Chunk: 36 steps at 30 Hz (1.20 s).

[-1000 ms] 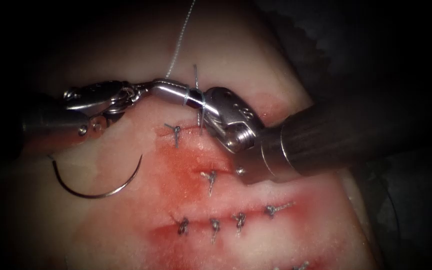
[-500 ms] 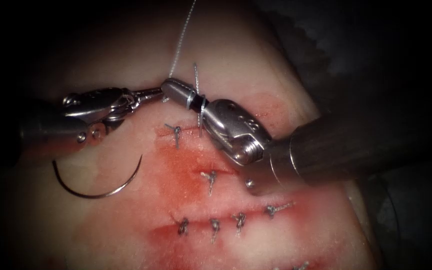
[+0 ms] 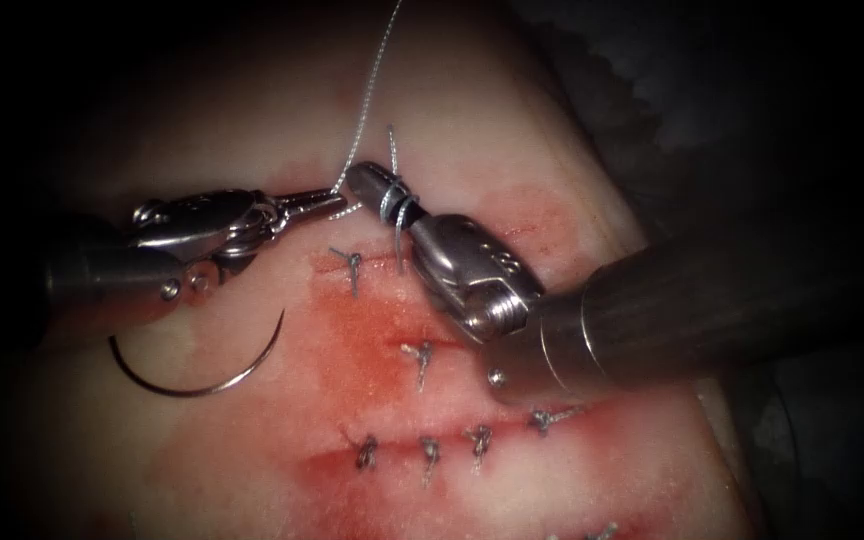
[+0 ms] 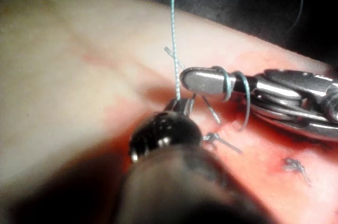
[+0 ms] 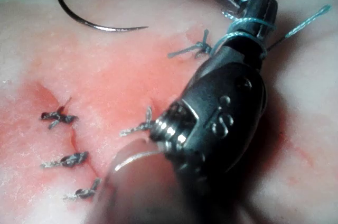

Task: Wound Closure
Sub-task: Grab the short end of the thread using the right tool

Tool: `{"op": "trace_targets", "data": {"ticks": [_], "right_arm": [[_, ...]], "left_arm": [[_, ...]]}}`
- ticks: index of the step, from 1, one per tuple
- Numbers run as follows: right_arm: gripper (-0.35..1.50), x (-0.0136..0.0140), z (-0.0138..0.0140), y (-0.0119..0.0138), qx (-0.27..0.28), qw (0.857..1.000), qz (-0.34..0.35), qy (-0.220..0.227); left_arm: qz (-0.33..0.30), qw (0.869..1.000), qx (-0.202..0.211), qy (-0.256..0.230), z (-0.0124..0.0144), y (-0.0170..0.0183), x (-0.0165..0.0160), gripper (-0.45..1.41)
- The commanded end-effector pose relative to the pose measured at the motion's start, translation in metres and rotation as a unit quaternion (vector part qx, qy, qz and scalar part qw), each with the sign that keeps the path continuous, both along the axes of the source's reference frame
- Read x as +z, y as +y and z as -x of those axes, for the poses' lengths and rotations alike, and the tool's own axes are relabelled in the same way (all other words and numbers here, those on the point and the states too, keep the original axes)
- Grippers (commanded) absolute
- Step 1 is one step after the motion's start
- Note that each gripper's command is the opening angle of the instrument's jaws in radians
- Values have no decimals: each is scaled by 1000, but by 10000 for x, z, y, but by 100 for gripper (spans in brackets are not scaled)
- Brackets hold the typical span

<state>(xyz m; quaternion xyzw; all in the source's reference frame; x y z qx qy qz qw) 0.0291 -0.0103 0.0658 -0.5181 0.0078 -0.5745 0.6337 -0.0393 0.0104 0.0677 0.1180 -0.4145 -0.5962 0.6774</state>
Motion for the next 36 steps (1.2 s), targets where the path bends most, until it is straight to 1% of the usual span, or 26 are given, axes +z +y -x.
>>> {"op": "trace_targets", "data": {"ticks": [1,2,3,5,6,7,8,9,10,11,13,14,16,19,20,23,25,26,27,29,31,32,36], "right_arm": [[-35,4,-7,-3,6,1000,-3,-3],[-35,4,-7,-2,12,1000,-6,-5],[-30,4,-7,-2,17,1000,-8,-5],[7,5,-7,-1,26,1000,-12,-9],[20,5,-8,-1,30,999,-16,-11],[20,5,-8,-1,30,999,-16,-11],[52,6,-10,0,34,999,-21,-17],[64,6,-11,0,36,999,-21,-18],[64,6,-11,0,36,999,-21,-18],[81,7,-13,2,38,999,-22,-19],[84,6,-14,2,40,999,-22,-19],[91,6,-14,2,38,999,-24,-19],[91,3,-13,4,38,999,-25,-19],[86,0,-10,2,35,999,-29,-21],[81,-1,-8,1,30,998,-38,-29],[71,2,-8,-3,28,998,-41,-33],[69,2,-7,-5,29,998,-40,-33],[56,4,-6,-9,27,998,-38,-32],[51,4,-6,-11,25,998,-38,-31],[49,5,-6,-13,21,999,-37,-29],[-3,9,-6,-23,14,999,-34,-24],[-35,11,-6,-29,13,999,-32,-24],[-35,13,-3,-36,13,999,-29,-24]], "left_arm": [[1,1000,0,-2,6,6,4,-45],[1,1000,0,-2,6,6,4,-45],[1,1000,0,-2,6,6,4,-45],[1,1000,0,-2,6,5,4,-45],[1,1000,-1,-1,6,5,4,-45],[1,1000,-1,-1,6,5,4,-45],[8,1000,4,2,8,4,3,-45],[10,1000,5,4,10,3,3,-45],[10,1000,5,4,10,3,3,-45],[16,1000,9,7,13,2,2,-45],[23,1000,15,11,18,-2,-1,-45],[26,999,18,13,21,-3,-3,-45],[29,999,21,15,22,-3,-6,-45],[30,999,24,17,22,-4,-6,-45],[30,999,25,16,22,-5,-5,-45],[29,999,29,14,23,-7,-3,-45],[27,999,29,17,23,-7,-3,-45],[27,999,30,18,24,-8,-2,-45],[27,999,30,18,24,-8,-2,-45],[27,999,30,19,24,-8,-1,-45],[22,999,33,26,24,-10,1,-45],[22,999,38,29,24,-11,2,-45],[21,999,40,29,24,-13,3,-45]]}}
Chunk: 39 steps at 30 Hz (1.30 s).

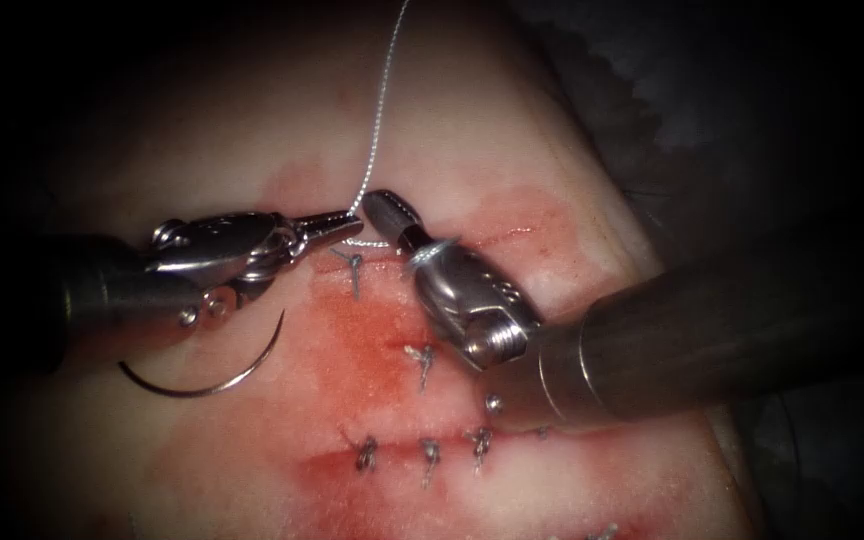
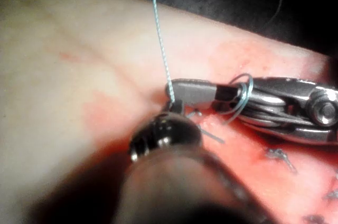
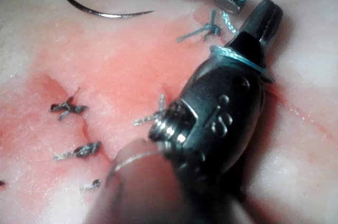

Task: Wound Closure
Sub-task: Grab the short end of the thread using the right tool

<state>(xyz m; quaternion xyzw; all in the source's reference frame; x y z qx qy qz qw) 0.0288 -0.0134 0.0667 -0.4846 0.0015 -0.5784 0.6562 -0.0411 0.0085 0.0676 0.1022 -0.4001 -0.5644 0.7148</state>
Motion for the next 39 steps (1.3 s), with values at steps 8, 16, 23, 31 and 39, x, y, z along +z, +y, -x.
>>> {"op": "trace_targets", "data": {"ticks": [8,16,23,31,39], "right_arm": [[-35,-4,2,-1,7,1000,-2,-3],[-35,-7,6,6,30,999,-5,-15],[-35,-3,8,6,45,999,-11,-25],[51,2,9,1,51,997,-24,-44],[73,2,7,-4,44,997,-35,-52]], "left_arm": [[-4,1000,7,-5,13,1,2,-45],[-5,1000,9,-6,21,-1,-3,-45],[-1,1000,13,-4,21,0,-2,-45],[0,1000,15,-2,22,0,-2,-45],[1,1000,17,1,24,-1,-2,-45]]}}
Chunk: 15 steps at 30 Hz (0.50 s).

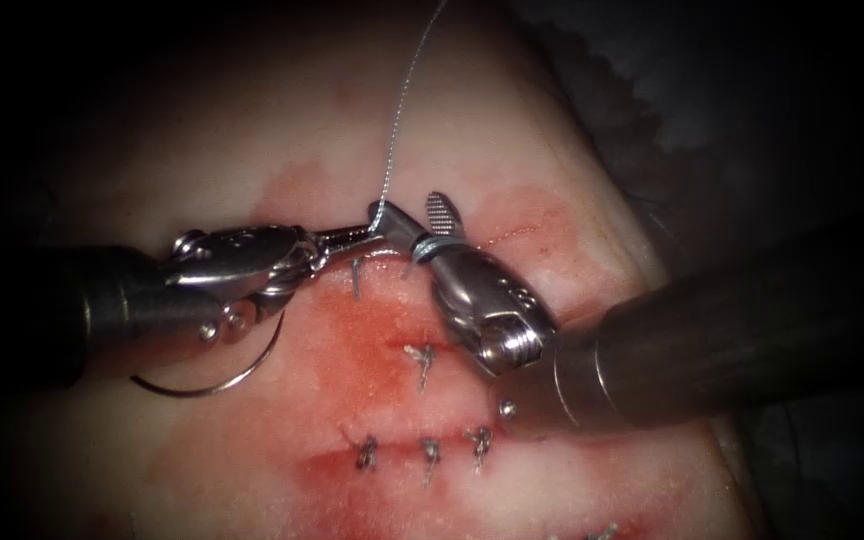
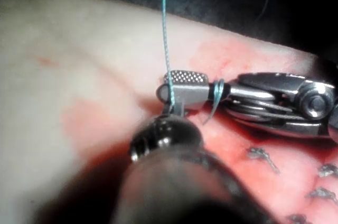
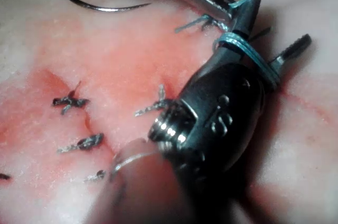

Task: Wound Closure
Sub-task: Grab the short end of the thread using the right tool

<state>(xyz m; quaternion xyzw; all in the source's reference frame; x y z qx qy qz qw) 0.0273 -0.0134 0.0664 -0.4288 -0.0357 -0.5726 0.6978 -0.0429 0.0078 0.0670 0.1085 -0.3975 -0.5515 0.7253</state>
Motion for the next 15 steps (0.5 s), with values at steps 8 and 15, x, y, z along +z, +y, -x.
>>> {"op": "trace_targets", "data": {"ticks": [8,15], "right_arm": [[53,11,-14,-16,-24,1000,-19,-1],[24,11,-18,-22,-38,999,-24,8]], "left_arm": [[3,1000,0,1,8,4,4,-45],[2,1000,1,3,10,3,4,-45]]}}
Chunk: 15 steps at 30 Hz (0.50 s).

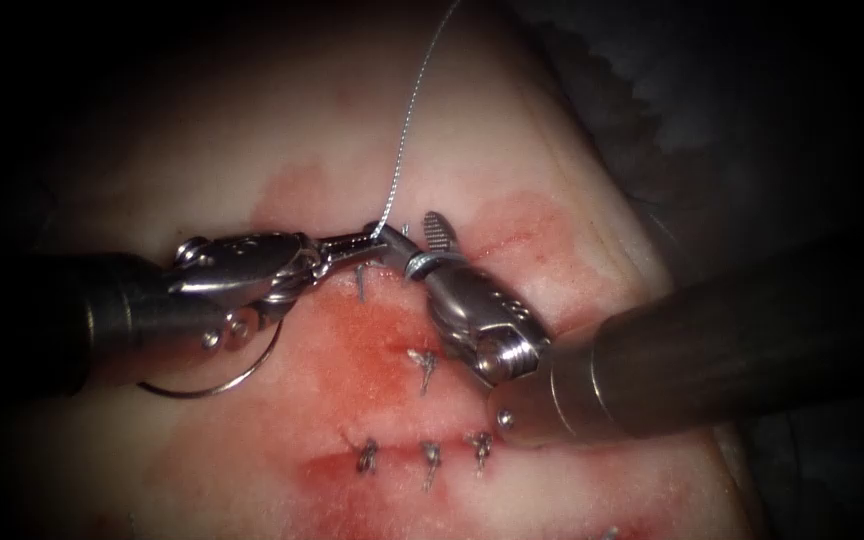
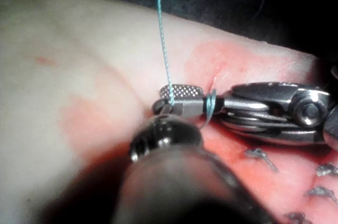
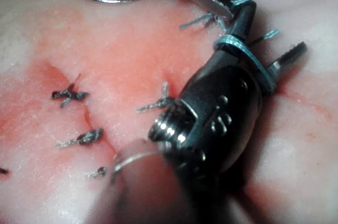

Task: Wound Closure
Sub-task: Grab the short end of the thread using the right tool

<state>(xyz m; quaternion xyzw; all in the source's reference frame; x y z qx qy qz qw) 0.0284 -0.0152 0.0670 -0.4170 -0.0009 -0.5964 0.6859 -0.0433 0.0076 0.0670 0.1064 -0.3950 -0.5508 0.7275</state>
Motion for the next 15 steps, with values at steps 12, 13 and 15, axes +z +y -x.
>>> {"op": "trace_targets", "data": {"ticks": [12,13,15], "right_arm": [[-35,8,-5,9,10,1000,17,7],[-35,4,-3,16,23,999,28,9],[-35,1,-1,22,29,999,33,7]], "left_arm": [[2,1000,6,5,5,6,6,-45],[2,1000,7,5,4,7,6,-45],[2,1000,8,4,3,8,7,-45]]}}
